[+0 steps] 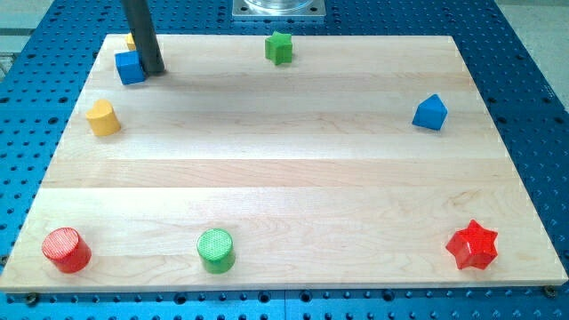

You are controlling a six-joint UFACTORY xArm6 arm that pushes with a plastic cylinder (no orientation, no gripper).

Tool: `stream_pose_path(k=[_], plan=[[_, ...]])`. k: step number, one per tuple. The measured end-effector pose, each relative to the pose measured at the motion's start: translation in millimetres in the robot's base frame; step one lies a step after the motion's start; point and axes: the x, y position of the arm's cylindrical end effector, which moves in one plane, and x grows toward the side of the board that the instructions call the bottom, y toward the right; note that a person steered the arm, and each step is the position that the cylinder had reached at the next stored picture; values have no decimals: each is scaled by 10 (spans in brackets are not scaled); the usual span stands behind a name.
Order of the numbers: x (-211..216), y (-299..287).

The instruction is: Move the hexagon to the top left corner of the board

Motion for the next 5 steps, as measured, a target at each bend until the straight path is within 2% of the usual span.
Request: stream_pose_path(k=[1, 2, 5], plan=[[-331, 657], [-828, 746], [-833, -56]])
